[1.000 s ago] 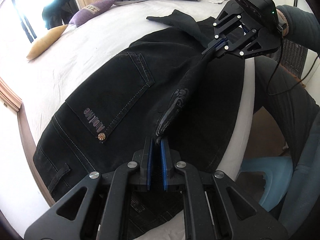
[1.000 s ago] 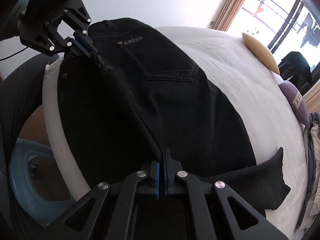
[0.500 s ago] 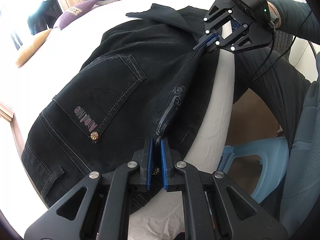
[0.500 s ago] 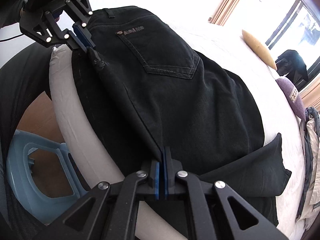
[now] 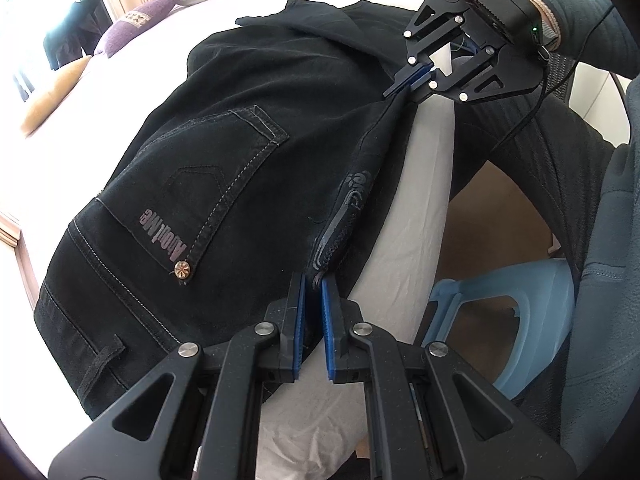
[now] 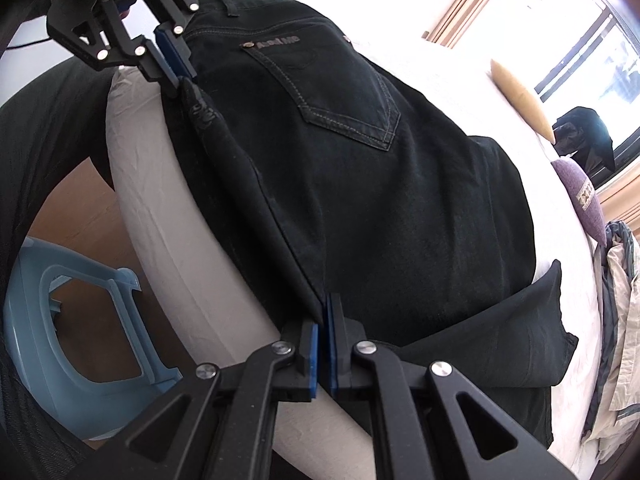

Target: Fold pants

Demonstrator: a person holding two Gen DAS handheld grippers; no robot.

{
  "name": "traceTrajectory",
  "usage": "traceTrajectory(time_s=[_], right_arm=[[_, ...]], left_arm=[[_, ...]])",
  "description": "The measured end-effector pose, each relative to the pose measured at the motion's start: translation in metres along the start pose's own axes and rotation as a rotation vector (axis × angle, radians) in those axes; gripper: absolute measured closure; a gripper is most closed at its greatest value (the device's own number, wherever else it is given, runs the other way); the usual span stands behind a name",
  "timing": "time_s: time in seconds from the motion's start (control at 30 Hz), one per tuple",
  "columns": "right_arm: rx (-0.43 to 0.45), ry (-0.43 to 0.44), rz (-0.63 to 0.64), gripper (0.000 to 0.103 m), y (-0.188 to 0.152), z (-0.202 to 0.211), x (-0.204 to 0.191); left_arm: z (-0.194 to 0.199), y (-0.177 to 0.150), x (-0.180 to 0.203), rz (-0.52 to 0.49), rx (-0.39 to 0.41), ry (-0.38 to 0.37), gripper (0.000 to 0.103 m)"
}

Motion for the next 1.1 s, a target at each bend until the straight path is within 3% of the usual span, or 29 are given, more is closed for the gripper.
traceTrajectory(time_s=[0.5, 0.7, 0.83, 0.93, 1.0, 1.1], right_arm=[[-0.01, -0.052, 0.021, 0.094, -0.006, -0.002, -0.011], [-0.002, -0.047, -0.051, 0.092, -0.005, 0.001, -0.003], [0.007, -0.05, -0.078, 0.087, -0.006, 0.003, -0.001], [0.023, -0.035, -0.154, 0.068, -0.005, 0.007, 0.005], [0.043, 0.001, -0.222, 0.039, -0.004, 0.013, 0.009], [0.069, 0.046, -0.319, 0.037, -0.006, 0.026, 0.017]], left_arm=[[-0.004, 0.002, -0.003, 0.032, 0.01, 0.014, 0.091], [0.036, 0.005, -0.001, 0.108, -0.008, -0.034, 0.09], [0.064, 0.036, -0.014, 0.186, 0.085, -0.034, 0.09], [0.063, 0.081, -0.022, 0.225, 0.177, -0.034, 0.09], [0.046, 0.11, -0.026, 0.251, 0.201, -0.03, 0.09], [0.007, 0.141, -0.025, 0.296, 0.202, -0.067, 0.09]])
Point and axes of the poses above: each gripper's, at about its wrist camera, not at the fingertips, and z roughly against the way its jaws point, x to its right, y to its top, the point moved 10 cm from there along -z, roughly the way its jaws point, and after that the axes turned 3 degrees about x, right-handed, at the moved point
